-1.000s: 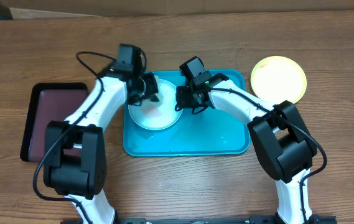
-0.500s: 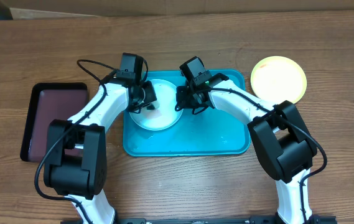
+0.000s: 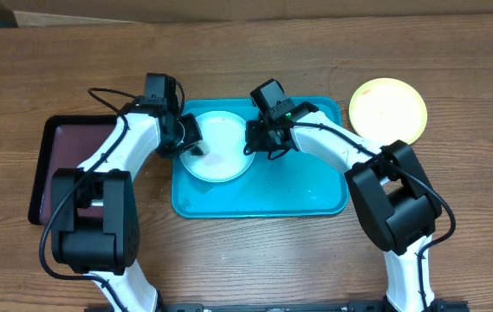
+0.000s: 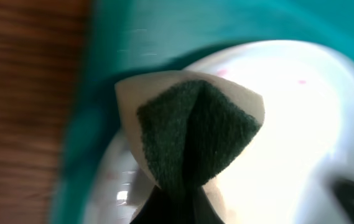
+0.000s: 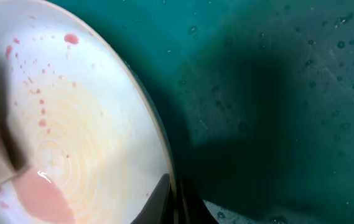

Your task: Clean dirty plates on tray and stack at the side

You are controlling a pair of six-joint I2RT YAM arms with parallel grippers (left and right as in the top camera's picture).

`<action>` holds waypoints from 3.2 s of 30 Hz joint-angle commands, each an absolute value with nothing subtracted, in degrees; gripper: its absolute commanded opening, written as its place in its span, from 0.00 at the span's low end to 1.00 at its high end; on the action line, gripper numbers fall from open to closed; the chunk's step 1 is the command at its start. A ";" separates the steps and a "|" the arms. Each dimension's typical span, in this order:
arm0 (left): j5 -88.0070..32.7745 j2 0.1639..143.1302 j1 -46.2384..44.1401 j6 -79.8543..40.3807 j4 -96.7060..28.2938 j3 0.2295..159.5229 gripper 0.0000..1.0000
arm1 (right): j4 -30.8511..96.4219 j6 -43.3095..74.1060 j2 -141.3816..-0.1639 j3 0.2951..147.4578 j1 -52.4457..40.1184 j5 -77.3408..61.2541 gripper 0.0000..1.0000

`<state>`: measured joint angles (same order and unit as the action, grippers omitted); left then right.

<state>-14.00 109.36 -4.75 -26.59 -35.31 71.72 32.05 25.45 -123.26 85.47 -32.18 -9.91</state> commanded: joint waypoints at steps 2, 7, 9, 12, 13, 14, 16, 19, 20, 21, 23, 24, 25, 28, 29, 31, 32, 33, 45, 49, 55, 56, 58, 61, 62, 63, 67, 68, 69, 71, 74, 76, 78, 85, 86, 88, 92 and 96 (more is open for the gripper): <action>-34.24 109.38 -4.93 -25.98 -30.98 74.26 0.04 | 32.58 25.12 -123.61 84.60 -31.81 -9.13 0.04; -31.68 109.45 -6.07 -28.88 -30.76 74.11 0.04 | 31.86 25.12 -123.61 84.60 -31.81 -9.15 0.04; -28.97 109.73 -6.76 -30.15 -31.16 73.84 0.04 | 31.81 25.15 -123.61 84.60 -31.81 -9.15 0.04; -27.83 111.39 -7.79 -30.48 -31.20 73.80 0.04 | 31.97 25.12 -123.61 84.60 -31.81 -9.15 0.04; -27.79 112.25 -8.01 -30.48 -31.07 73.80 0.04 | 31.99 25.15 -123.61 84.60 -31.81 -9.15 0.04; -27.44 113.27 -8.29 -30.48 -30.96 73.80 0.04 | 31.99 25.12 -123.61 84.60 -31.81 -9.15 0.04; -26.30 115.33 -8.34 -30.48 -30.98 73.80 0.04 | 32.03 25.15 -123.61 84.60 -31.81 -9.15 0.04; -24.82 117.78 -7.66 -30.50 -31.57 73.80 0.04 | 32.49 25.12 -123.61 84.60 -31.81 -9.13 0.04; -23.79 118.13 -7.25 -30.48 -31.97 73.80 0.04 | 32.69 25.12 -123.61 84.60 -31.81 -9.13 0.04; -22.22 118.30 -6.83 -30.48 -32.62 73.80 0.04 | 32.84 25.12 -123.61 84.60 -31.81 -9.10 0.04; -18.13 118.28 -5.91 -30.48 -34.37 73.84 0.04 | 33.10 25.12 -123.61 84.60 -31.81 -9.10 0.04; -15.79 118.26 -5.48 -30.55 -35.77 74.06 0.04 | 33.10 25.12 -123.63 84.60 -31.81 -9.10 0.04; -13.21 118.26 -4.95 -31.20 -37.52 74.43 0.04 | 33.08 25.12 -123.61 84.60 -31.81 -9.08 0.04; -3.95 118.26 -3.18 -33.74 -43.31 75.81 0.04 | 33.06 25.12 -123.61 84.60 -31.81 -9.10 0.04; -1.98 118.26 -2.63 -33.67 -44.73 76.47 0.04 | 33.04 25.12 -123.61 84.60 -31.81 -9.10 0.04; 1.93 118.26 -1.48 -33.63 -47.75 78.17 0.04 | 32.99 25.12 -123.61 84.60 -31.81 -9.10 0.04; 3.81 118.26 -0.78 -33.63 -49.91 79.72 0.04 | 32.99 25.12 -123.61 84.60 -31.81 -9.08 0.04; 5.02 118.26 -0.21 -33.58 -51.90 81.25 0.04 | 33.01 25.12 -123.61 84.60 -31.79 -9.08 0.04; 8.78 116.73 2.28 -31.31 -75.61 110.39 0.04 | 32.62 25.06 -123.61 84.62 -31.81 -9.10 0.04; 9.63 112.66 4.23 -31.31 -79.90 114.06 0.04 | 34.04 20.75 -123.37 85.80 -31.86 -9.41 0.04; 11.03 107.33 13.91 -33.89 -83.02 114.04 0.04 | 40.32 13.10 -120.01 90.13 -34.41 -10.13 0.04; 8.82 107.07 16.38 -33.87 -83.70 114.04 0.04 | 41.74 13.19 -119.07 91.33 -35.18 -7.38 0.04; 4.89 107.09 20.60 -33.87 -85.14 113.89 0.04 | 43.90 13.19 -117.54 93.76 -36.62 -1.85 0.04; 4.69 107.13 26.02 -33.89 -85.54 111.26 0.04 | 48.10 12.97 -115.35 98.87 -39.42 9.96 0.04; 4.60 107.15 27.29 -33.89 -85.23 110.04 0.04 | 49.74 12.99 -114.89 100.73 -40.25 14.02 0.04; 4.27 107.15 28.45 -33.89 -84.68 108.60 0.05 | 51.48 12.97 -114.56 102.76 -41.08 18.24 0.04; -0.21 107.15 32.29 -33.65 -80.38 102.06 0.04 | 58.70 11.40 -114.43 110.91 -44.40 35.18 0.04; -1.41 107.15 32.82 -33.15 -79.35 100.75 0.04 | 59.64 10.17 -114.43 111.90 -45.04 37.69 0.04; -2.46 107.15 33.19 -32.75 -78.39 99.48 0.05 | 61.01 8.69 -114.43 113.16 -45.95 41.10 0.04; -4.12 107.15 33.63 -32.53 -76.23 96.88 0.04 | 63.42 6.04 -114.43 114.45 -47.86 49.17 0.04; -4.34 107.18 33.56 -32.56 -73.52 94.59 0.05 | 64.90 4.62 -114.43 114.56 -50.39 62.37 0.04; -4.32 107.18 33.36 -32.53 -72.25 93.34 0.05 | 64.66 4.62 -114.43 114.56 -52.36 70.35 0.04; -4.34 107.18 33.36 -32.56 -71.31 92.20 0.04 | 63.61 4.60 -114.43 114.56 -54.63 76.44 0.04; -4.34 107.18 33.36 -32.16 -70.19 90.80 0.04 | 58.50 -3.73 -114.43 114.56 -61.14 80.60 0.04; -4.34 107.18 33.36 -32.14 -70.17 90.80 0.04 | 57.56 -5.74 -114.43 114.56 -61.76 80.60 0.04; -4.32 107.18 33.36 -32.14 -70.02 90.80 0.04 | 55.27 -9.56 -114.43 114.56 -62.98 81.87 0.04; -4.32 107.18 33.36 -32.14 -69.80 90.80 0.04 | 48.90 -14.35 -114.43 114.56 -64.69 90.11 0.04; -4.32 107.18 33.36 -32.14 -69.78 90.80 0.04 | 46.50 -16.49 -114.43 114.56 -65.25 89.91 0.04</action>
<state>-4.03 108.01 33.47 -32.86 -69.97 91.20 47.42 -12.99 -115.37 113.36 -64.93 85.45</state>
